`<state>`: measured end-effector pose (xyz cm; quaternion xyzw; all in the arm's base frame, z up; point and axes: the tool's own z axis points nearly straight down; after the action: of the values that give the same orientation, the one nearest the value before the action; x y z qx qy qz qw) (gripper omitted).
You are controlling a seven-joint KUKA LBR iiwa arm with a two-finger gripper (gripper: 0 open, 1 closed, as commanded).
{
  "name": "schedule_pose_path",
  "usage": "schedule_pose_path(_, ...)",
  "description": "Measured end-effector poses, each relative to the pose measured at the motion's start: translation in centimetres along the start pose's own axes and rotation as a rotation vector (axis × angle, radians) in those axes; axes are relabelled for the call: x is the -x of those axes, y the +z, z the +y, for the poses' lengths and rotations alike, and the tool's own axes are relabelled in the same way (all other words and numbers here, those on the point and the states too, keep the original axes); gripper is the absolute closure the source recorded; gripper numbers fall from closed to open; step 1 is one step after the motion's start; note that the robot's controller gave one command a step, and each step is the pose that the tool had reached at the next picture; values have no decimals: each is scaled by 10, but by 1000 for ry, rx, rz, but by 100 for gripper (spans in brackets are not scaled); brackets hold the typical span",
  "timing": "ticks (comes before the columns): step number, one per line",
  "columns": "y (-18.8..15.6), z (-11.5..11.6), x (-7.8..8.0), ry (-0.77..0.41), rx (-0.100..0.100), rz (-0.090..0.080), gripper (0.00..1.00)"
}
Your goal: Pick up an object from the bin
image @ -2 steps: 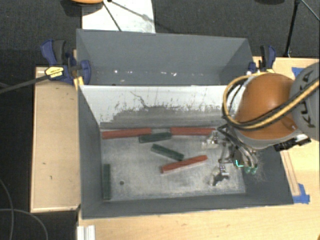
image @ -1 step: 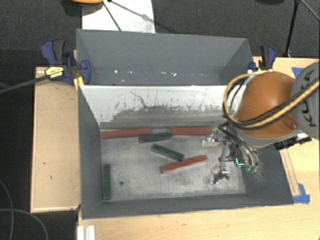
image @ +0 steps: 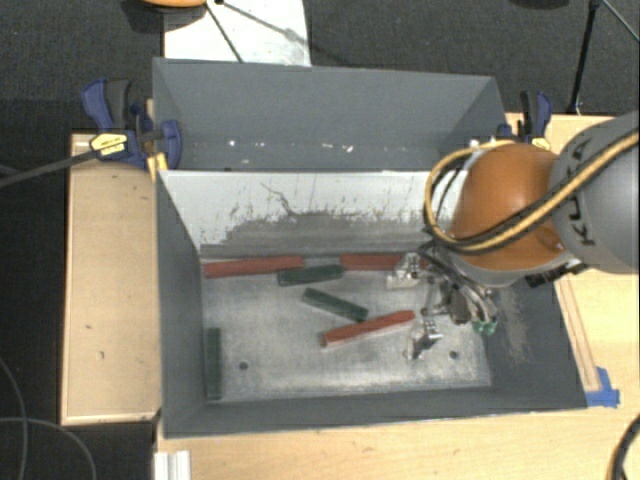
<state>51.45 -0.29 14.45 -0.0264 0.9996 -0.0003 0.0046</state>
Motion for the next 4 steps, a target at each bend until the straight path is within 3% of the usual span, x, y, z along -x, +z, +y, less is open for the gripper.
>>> schedule_pose_path(1,70,-8,-9,392,2,3,100)
schedule_pose_path(2,72,-8,-10,391,1,7,0)
schedule_pose_path(3,69,-9,-7,390,1,-7,100)
schedule_pose_path(4,69,-9,-7,389,1,-7,100)
